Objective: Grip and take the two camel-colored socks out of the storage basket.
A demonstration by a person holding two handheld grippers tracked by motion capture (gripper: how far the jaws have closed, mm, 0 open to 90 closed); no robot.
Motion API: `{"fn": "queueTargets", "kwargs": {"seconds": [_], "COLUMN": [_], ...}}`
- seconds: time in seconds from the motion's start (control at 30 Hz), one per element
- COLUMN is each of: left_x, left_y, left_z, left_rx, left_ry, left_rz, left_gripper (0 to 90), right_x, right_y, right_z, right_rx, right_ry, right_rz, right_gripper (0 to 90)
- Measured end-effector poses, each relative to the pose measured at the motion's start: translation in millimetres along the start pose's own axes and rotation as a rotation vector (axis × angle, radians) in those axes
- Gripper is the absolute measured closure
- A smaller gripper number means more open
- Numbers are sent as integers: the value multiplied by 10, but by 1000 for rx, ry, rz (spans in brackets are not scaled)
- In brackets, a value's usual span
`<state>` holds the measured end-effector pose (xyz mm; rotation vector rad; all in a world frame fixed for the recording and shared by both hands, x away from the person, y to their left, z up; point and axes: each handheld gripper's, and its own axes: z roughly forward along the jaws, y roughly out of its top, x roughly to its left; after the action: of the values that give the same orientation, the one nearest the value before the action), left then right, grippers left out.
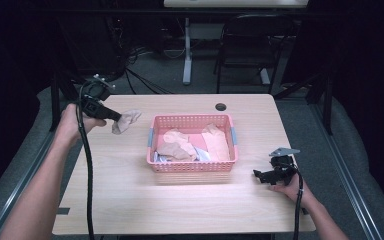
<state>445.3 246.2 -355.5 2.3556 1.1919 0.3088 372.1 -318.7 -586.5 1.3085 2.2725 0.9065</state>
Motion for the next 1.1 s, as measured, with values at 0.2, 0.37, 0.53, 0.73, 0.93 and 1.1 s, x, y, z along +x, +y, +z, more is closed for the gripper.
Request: {"fn": "queueTargets", "kwargs": {"seconds": [0.2, 0.37, 0.53, 0.73, 0.93, 1.1], "left_x": [147, 303, 355, 419, 487, 504], "left_y": [-155, -330, -411, -573, -762, -854], "left_z": [32, 174, 234, 407, 641, 782], "left_rx": [8, 48, 57, 92, 140, 163], "left_ry": [22, 53, 66, 83, 71, 77], "left_rz": [-38, -87, -106, -133, -164, -176], "left_gripper": [869, 869, 870, 870, 870, 870], "right_x": [0, -1, -1, -1, -2, -2], "right_y": [0, -1, 0, 0, 0, 1], "right_z": [0, 0, 0, 0, 0, -1], "right_rx": [0, 0, 1, 2, 2, 4], "right_ry": [1, 1, 2, 4, 4, 3], "right_rz": [0, -1, -2, -2, -3, -5], "right_gripper": [0, 0, 0, 0, 0, 0]}}
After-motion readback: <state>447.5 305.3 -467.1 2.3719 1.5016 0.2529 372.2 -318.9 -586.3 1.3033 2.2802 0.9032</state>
